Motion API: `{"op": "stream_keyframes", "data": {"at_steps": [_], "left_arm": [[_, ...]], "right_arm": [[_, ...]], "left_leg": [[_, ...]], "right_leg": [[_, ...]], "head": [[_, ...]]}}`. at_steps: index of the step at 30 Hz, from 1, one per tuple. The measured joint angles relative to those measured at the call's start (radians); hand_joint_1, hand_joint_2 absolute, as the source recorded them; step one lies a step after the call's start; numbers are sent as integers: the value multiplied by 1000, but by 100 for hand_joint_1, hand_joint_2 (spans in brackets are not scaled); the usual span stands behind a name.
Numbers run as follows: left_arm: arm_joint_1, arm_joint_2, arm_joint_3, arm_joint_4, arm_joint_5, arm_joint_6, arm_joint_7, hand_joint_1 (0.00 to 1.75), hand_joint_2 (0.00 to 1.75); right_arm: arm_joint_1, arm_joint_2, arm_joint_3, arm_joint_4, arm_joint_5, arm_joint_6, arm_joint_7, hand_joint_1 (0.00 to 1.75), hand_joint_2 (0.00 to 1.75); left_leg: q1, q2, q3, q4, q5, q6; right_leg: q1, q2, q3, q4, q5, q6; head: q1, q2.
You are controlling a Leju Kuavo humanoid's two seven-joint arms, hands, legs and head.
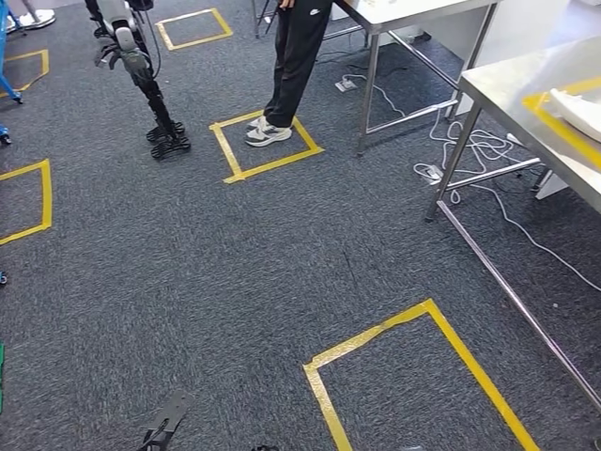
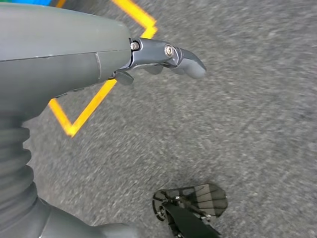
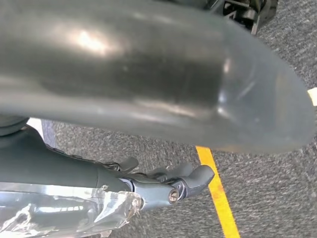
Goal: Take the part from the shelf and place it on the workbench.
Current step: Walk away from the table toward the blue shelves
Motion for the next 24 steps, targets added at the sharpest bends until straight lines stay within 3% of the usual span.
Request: {"op": "stream_keyframes", "data": {"at_steps": [1,2,4,6,7,9,10,12,14,15,16,18,20,22,24], "left_arm": [[1,-1,3,0,0,-2,2,0,175],[2,-1,5,0,-1,-4,5,0,175],[-1,-4,8,0,-4,-7,11,0,175],[-6,-9,10,0,-7,-10,13,0,175],[-8,-12,10,0,-7,-11,13,0,175],[-7,-12,11,0,-7,-11,15,0,175],[-6,-12,12,0,-8,-11,16,0,175],[-9,-12,13,0,-11,-12,16,0,175],[-12,-13,15,0,-16,-14,16,0,175],[-12,-13,16,0,-19,-14,15,0,175],[-12,-14,18,0,-22,-15,14,0,175],[-12,-14,19,0,-26,-15,13,0,175],[-13,-16,20,0,-28,-15,12,0,175],[-13,-17,21,0,-29,-15,11,0,175],[-10,-17,23,0,-30,-15,11,0,175]], "right_arm": [[0,0,0,0,1,0,0,0,0],[-1,0,-1,0,2,0,0,0,0],[-2,0,-1,0,3,0,1,0,0],[-3,-1,-1,-1,4,0,2,0,0],[-3,-1,-1,-2,5,0,2,0,0],[-4,-1,-2,-2,5,0,3,0,0],[-4,-1,-2,-2,5,0,3,0,0],[-3,-1,-2,-2,7,0,3,0,0],[0,-1,-2,-2,10,0,3,0,0],[1,-1,-2,-2,13,0,3,0,0],[1,-1,-2,-2,15,0,3,0,0],[1,-1,-2,-2,19,0,2,0,0],[-1,-1,-2,-2,21,0,1,0,0],[-2,-1,-2,-2,21,0,1,0,0],[-3,-1,-2,-2,22,0,1,0,0]], "left_leg": [[1,2,4,-5,14,-1],[2,7,27,-47,43,-2],[0,47,101,-180,99,-2],[-3,77,142,-257,115,8],[-6,77,143,-265,112,15],[-5,56,142,-266,115,30],[-4,46,142,-267,116,37],[-2,27,142,-269,120,48],[-3,5,140,-269,121,53],[-4,-7,140,-269,121,53],[-4,-20,140,-268,122,53],[-4,-47,141,-268,123,52],[-5,-70,140,-266,126,45],[-4,-88,134,-266,131,33],[1,-99,128,-270,136,21]], "right_leg": [[0,-11,0,0,0,0],[0,-21,1,0,-1,1],[3,-39,3,4,-6,8],[11,-54,4,7,-12,18],[14,-61,6,7,-14,22],[11,-70,11,7,-20,31],[9,-57,7,22,-33,36],[5,-14,-32,113,-87,44],[4,14,-97,250,-146,45],[4,19,-119,292,-156,44],[4,22,-124,296,-145,42],[2,36,-79,194,-79,37],[-3,75,-19,64,-29,35],[-4,95,4,16,-20,34],[-1,78,6,10,-14,24]], "head": [[0,0],[0,0],[-2,0],[0,0],[2,0],[6,0],[7,0],[10,0],[12,0],[13,0],[13,0],[14,0],[14,0],[14,0],[14,0]]}}
